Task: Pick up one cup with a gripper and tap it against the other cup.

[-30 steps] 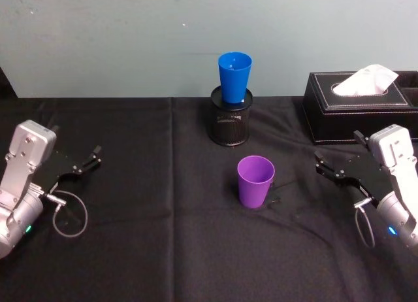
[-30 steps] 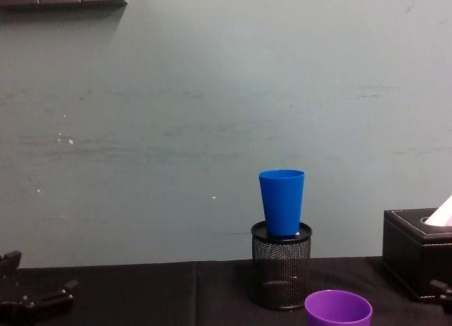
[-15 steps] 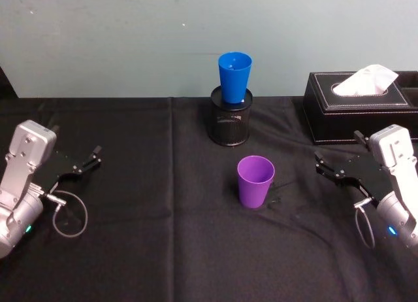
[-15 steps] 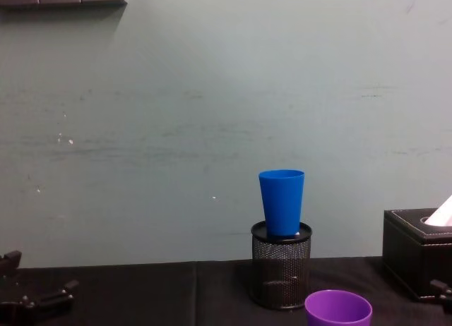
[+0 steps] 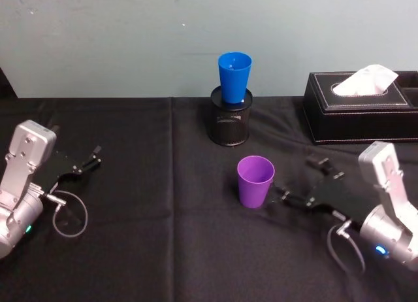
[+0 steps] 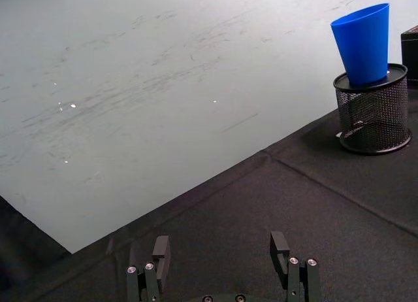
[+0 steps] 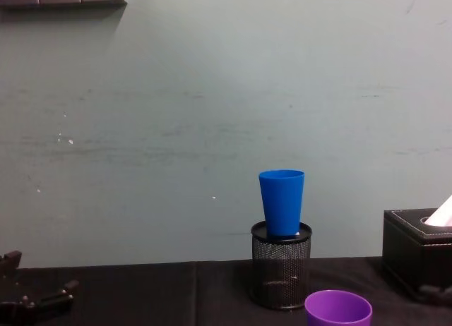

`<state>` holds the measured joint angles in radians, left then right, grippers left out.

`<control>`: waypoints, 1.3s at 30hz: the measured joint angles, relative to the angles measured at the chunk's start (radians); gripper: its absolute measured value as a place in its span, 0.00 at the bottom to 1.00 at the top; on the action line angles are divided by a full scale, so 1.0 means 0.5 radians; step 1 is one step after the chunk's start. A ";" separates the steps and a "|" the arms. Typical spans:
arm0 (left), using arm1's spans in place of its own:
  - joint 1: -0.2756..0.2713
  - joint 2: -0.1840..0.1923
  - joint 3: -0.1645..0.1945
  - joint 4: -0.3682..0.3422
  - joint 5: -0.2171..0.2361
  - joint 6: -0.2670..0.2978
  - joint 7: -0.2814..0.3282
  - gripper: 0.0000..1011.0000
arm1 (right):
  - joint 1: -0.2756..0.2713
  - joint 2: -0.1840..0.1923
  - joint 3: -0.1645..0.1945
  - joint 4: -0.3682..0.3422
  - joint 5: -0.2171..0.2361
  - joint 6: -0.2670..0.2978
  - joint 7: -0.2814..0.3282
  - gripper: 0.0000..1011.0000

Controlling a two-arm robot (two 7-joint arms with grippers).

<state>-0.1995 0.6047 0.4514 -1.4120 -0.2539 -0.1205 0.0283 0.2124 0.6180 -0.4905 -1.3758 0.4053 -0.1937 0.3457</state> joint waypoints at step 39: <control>0.000 0.000 0.000 0.000 0.000 0.000 0.000 0.99 | 0.186 -0.448 0.061 0.381 0.142 -0.019 0.417 0.77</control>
<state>-0.1995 0.6047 0.4514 -1.4120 -0.2539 -0.1205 0.0283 0.3054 0.3941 -0.4602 -1.1854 0.4762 -0.2033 0.5544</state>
